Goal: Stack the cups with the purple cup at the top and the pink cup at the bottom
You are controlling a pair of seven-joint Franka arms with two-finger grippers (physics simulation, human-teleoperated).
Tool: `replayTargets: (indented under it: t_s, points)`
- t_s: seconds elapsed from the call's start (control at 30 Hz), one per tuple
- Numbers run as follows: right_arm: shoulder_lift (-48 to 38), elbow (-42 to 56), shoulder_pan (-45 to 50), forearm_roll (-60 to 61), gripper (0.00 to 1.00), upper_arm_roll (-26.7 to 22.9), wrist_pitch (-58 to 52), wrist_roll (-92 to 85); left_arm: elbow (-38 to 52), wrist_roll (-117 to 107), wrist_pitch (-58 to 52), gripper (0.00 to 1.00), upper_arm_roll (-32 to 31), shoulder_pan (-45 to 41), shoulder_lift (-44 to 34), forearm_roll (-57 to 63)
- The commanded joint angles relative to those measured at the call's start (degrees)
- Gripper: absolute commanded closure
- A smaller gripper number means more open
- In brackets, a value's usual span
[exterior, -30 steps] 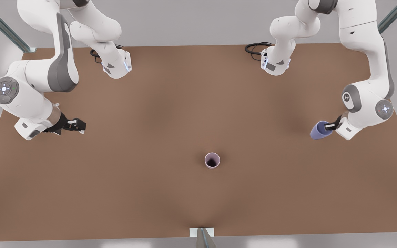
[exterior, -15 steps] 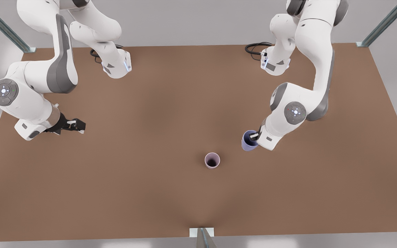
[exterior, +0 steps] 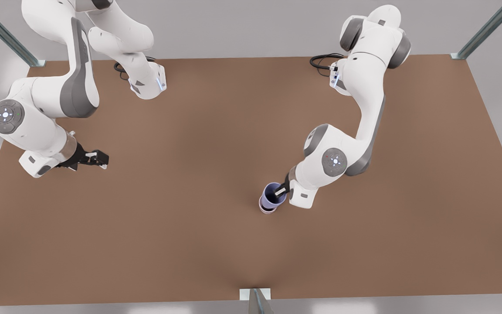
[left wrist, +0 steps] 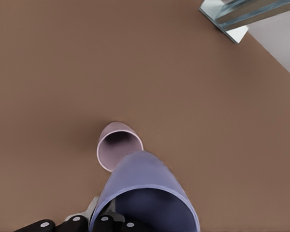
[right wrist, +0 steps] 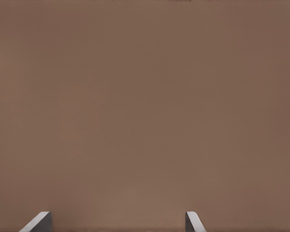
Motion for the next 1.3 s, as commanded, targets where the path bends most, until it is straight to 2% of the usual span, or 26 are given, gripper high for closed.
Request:
replayTargets:
  t_s: [0.0, 0.57, 1.27]
  points:
    - [0.0, 0.1, 0.1, 0.0, 0.0, 0.0, 0.0, 0.0, -0.2, 0.2, 0.1, 0.79, 0.0, 0.1, 0.0, -2.5]
    - [0.1, 0.4, 0.1, 0.1, 0.0, 0.9, 0.1, 0.3, -0.4, 0.3, 0.7, 0.79, 0.3, 0.8, 3.1, -1.7]
    - [2.0, 2.6, 0.0, 0.2, 0.0, 1.1, 0.5, 0.1, -2.8, -0.2, 3.1, 0.79, 0.0, 0.8, 3.2, -3.8]
